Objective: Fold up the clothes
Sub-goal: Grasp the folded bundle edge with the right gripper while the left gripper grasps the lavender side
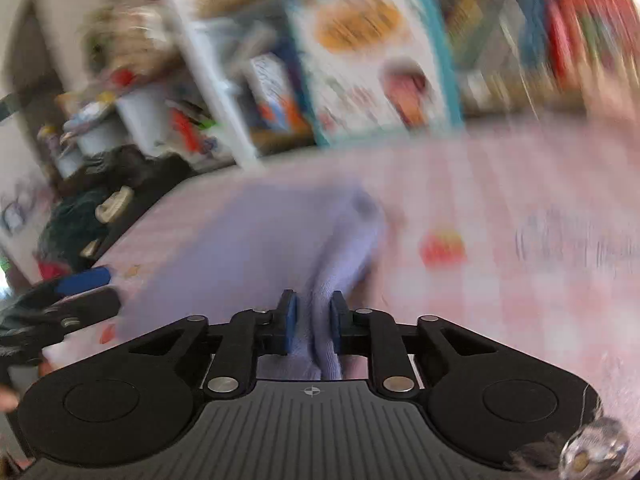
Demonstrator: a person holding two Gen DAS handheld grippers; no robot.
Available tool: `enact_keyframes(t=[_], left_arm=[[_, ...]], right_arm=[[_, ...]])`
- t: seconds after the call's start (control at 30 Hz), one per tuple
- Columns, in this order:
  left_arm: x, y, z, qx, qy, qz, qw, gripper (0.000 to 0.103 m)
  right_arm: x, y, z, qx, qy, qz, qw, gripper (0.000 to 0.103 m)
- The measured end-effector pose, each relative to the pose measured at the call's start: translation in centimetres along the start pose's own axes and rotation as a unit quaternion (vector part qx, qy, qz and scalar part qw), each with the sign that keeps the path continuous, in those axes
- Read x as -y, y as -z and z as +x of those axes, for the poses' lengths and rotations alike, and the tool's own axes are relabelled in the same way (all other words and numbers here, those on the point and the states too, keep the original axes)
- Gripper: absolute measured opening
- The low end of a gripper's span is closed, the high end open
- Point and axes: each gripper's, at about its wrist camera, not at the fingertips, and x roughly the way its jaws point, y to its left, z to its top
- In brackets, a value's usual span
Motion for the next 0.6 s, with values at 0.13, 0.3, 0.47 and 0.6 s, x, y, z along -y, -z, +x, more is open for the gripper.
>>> enact_keyframes(t=[0.13, 0.3, 0.47, 0.6], left_arm=[[-0.3, 0.0, 0.4, -0.013, 0.006, -0.021, 0.9997, 0.103], [-0.6, 0.0, 0.5, -0.017, -0.003, -0.034, 0.9993, 0.103], [-0.8, -0.1, 0.7, -0.021, -0.013, -0.048, 0.9986, 0.103], [-0.6, -0.1, 0.8, -0.025, -0.031, -0.033, 0.9987, 0.103]], right_arm=[[1.4, 0.6, -0.1, 0.004, -0.021, 0.038, 0.999, 0.022], [0.2, 0.1, -1.4, 0.025, -0.03, 0.025, 0.999, 0.013], [-0.3, 0.1, -1.9, 0.026, -0.009, 0.019, 0.999, 0.013], [0.6, 1.0, -0.9, 0.006, -0.002, 0.036, 0.999, 0.014]])
